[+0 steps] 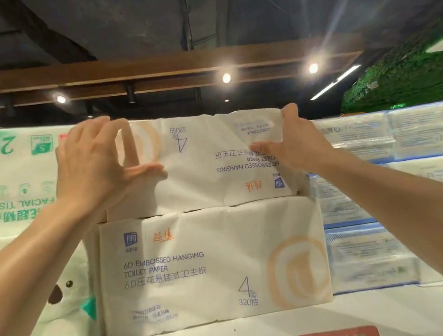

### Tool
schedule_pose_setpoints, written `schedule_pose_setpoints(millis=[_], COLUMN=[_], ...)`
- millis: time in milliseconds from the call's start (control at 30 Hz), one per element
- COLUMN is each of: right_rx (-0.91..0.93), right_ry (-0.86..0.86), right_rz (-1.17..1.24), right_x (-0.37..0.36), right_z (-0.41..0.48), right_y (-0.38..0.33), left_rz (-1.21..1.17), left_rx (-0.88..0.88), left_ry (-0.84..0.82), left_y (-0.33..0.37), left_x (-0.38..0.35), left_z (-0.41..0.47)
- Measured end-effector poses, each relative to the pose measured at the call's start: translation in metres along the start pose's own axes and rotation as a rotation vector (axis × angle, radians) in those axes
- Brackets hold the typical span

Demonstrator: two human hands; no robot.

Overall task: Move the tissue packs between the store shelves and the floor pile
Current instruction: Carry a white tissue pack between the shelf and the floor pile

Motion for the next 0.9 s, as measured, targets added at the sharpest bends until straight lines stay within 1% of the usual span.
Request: schedule_pose_setpoints(millis=[167, 300, 400, 467, 567, 733, 900], right_rx=[-0.025, -0.008, 0.026, 0.089, 0.180, 0.170, 0.117], right_ry=[-0.038, -0.013, 0.003, 0.003, -0.020, -0.101, -0.164], right_rz=[-0.145, -0.257, -0.217, -0.180, -0.200, -0.248, -0.279], right_x=[-0.002, 0.006, 0.017, 0.025, 0.034, 0.045, 0.080], right_z=[-0.005, -0.012, -0.028, -0.043, -0.065, -0.100, -0.150], right_y=[0.003, -0.005, -0.012, -0.019, -0.028, -0.025, -0.014], left_rz=[0.040, 0.159, 0.180, 0.174, 0.125, 0.031, -0.023], left_rx=[-0.089, -0.100, -0.099, -0.098, -0.103, -0.160, -0.255], left_ry=[0.007, -0.104, -0.161, -0.188, -0.207, -0.268, -0.329], left_y=[0.001, -0.001, -0.003, -0.005, 0.000, 0.031, 0.091], left_x=[-0.002, -0.018, -0.022, -0.022, -0.015, 0.006, 0.027], left_z=[-0.008, -0.017, -0.024, -0.029, -0.040, -0.066, -0.099])
Point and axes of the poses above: each hand's wrist, its own z-axis towards the middle knuckle, its own x-axis out of the back of the hand, y = z × x, the point moved 9 cm from there along z, towards the middle knuckle, and after that the axes turned 2 degrees about -x, right-handed, at the moved point
